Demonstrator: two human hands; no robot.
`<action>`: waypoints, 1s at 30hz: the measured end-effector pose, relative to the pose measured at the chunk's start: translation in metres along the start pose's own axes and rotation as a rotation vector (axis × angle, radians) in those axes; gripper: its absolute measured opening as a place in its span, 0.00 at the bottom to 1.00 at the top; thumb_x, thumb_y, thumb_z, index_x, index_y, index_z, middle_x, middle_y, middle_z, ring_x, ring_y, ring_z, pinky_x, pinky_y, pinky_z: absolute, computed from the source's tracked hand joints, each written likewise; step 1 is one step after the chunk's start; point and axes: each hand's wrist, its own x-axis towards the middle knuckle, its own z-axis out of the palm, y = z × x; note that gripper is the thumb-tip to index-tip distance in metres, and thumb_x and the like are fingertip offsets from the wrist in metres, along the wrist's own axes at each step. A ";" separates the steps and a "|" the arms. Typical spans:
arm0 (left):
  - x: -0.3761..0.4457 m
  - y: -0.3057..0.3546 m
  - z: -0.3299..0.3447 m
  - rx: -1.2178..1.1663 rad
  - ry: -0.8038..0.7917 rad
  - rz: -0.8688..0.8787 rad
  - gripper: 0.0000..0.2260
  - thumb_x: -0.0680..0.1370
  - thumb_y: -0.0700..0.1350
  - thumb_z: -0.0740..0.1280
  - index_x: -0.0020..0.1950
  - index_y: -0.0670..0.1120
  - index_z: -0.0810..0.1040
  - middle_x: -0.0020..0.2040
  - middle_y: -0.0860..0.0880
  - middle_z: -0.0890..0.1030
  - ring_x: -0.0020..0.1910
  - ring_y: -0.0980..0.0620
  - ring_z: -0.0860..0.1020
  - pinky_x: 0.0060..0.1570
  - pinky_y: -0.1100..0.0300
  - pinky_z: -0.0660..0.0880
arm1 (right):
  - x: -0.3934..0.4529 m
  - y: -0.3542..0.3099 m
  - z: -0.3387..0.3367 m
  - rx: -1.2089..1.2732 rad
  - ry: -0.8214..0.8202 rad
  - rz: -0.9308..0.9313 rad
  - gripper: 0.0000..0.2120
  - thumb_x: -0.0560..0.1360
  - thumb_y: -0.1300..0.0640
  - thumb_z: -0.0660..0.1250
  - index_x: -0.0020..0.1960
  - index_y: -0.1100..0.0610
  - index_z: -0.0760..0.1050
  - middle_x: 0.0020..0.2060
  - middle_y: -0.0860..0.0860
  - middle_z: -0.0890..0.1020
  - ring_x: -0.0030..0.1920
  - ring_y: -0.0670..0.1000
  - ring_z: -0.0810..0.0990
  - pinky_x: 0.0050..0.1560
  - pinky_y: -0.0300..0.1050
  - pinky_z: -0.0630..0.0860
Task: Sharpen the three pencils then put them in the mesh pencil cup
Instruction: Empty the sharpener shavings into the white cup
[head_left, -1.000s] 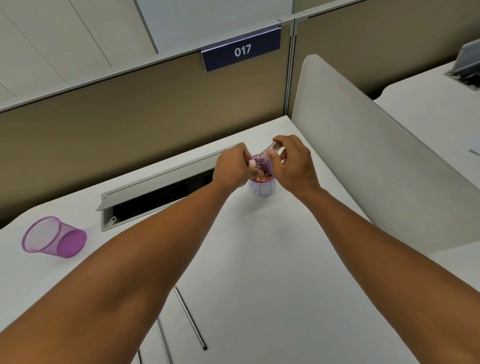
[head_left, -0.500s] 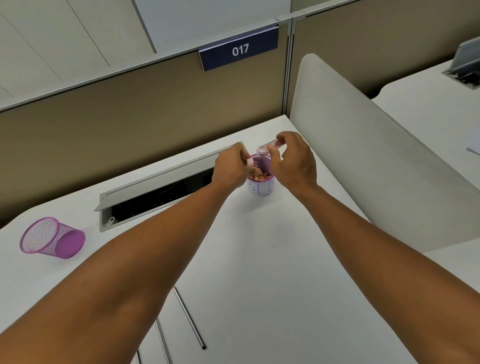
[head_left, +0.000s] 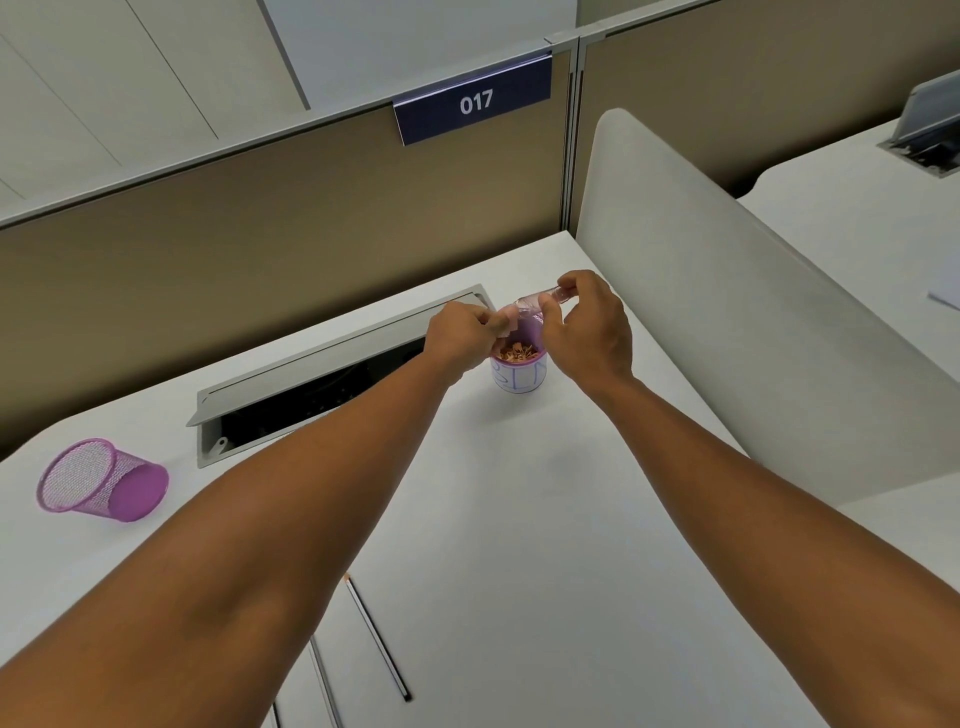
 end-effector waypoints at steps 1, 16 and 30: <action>0.000 0.001 0.001 -0.058 -0.006 -0.040 0.17 0.74 0.60 0.69 0.40 0.47 0.84 0.40 0.49 0.84 0.41 0.49 0.83 0.49 0.50 0.82 | 0.000 0.000 0.000 0.011 -0.001 0.005 0.15 0.76 0.54 0.67 0.61 0.57 0.73 0.56 0.52 0.80 0.53 0.52 0.79 0.49 0.40 0.73; 0.003 0.009 0.000 -0.287 -0.006 -0.260 0.16 0.75 0.56 0.70 0.47 0.42 0.82 0.43 0.47 0.83 0.36 0.54 0.78 0.49 0.58 0.81 | -0.002 -0.001 -0.002 0.133 -0.078 0.278 0.15 0.77 0.56 0.67 0.62 0.57 0.72 0.56 0.53 0.79 0.54 0.53 0.79 0.40 0.31 0.71; -0.037 0.007 -0.023 -0.613 -0.144 -0.294 0.10 0.78 0.45 0.68 0.57 0.44 0.82 0.50 0.43 0.85 0.47 0.52 0.84 0.48 0.60 0.81 | -0.030 -0.008 -0.019 0.716 -0.167 0.655 0.10 0.76 0.62 0.69 0.57 0.55 0.76 0.48 0.52 0.80 0.46 0.52 0.84 0.50 0.44 0.83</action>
